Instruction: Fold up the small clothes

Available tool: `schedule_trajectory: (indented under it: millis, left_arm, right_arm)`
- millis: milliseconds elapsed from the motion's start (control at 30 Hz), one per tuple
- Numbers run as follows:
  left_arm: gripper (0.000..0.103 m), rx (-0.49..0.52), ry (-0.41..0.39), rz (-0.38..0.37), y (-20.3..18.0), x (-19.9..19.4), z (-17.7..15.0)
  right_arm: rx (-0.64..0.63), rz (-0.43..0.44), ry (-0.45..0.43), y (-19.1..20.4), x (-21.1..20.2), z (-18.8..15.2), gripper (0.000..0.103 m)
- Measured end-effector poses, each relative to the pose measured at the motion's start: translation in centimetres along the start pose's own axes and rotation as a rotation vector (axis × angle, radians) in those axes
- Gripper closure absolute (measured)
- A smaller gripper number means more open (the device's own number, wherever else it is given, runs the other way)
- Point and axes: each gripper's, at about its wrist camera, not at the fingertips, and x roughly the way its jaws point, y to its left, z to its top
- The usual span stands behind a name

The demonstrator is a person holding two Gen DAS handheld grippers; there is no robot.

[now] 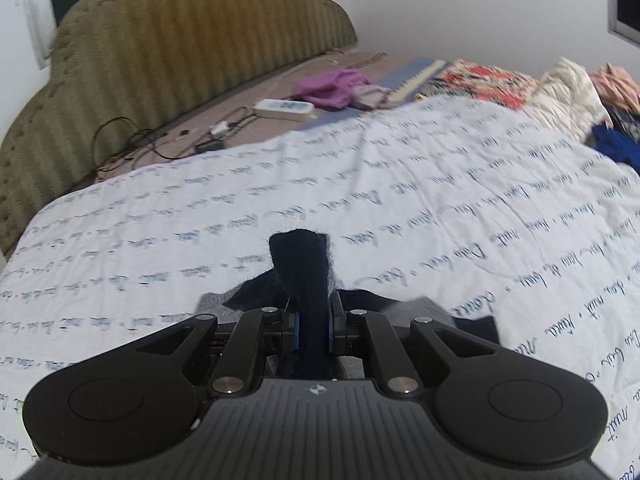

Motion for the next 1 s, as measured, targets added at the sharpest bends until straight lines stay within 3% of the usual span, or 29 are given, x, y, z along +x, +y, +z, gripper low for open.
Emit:
schedule_trajectory:
  millis: [267, 833, 867, 900, 1000]
  left_arm:
    - [0.091, 0.053, 0.039, -0.008, -3.9, 1.8, -1.0]
    - [0.089, 0.141, 0.065, -0.025, -8.0, 3.7, -2.4]
    - [0.084, 0.149, 0.068, -0.040, -8.2, 3.8, -2.5]
    - [0.070, 0.155, 0.074, -0.070, -8.2, 3.8, -2.6]
    - [0.046, 0.170, 0.065, -0.135, -8.6, 3.5, -2.7]
  right_arm:
    - [0.113, 0.022, 0.060, -2.3, 0.3, -1.1, 0.096]
    - [0.209, 0.030, 0.110, -4.6, -0.8, -2.6, 0.096]
    - [0.218, 0.035, 0.118, -4.6, -0.8, -2.7, 0.097]
    - [0.228, 0.043, 0.129, -4.8, -0.8, -2.8, 0.096]
    - [0.271, 0.061, 0.159, -5.3, -0.6, -3.0, 0.096]
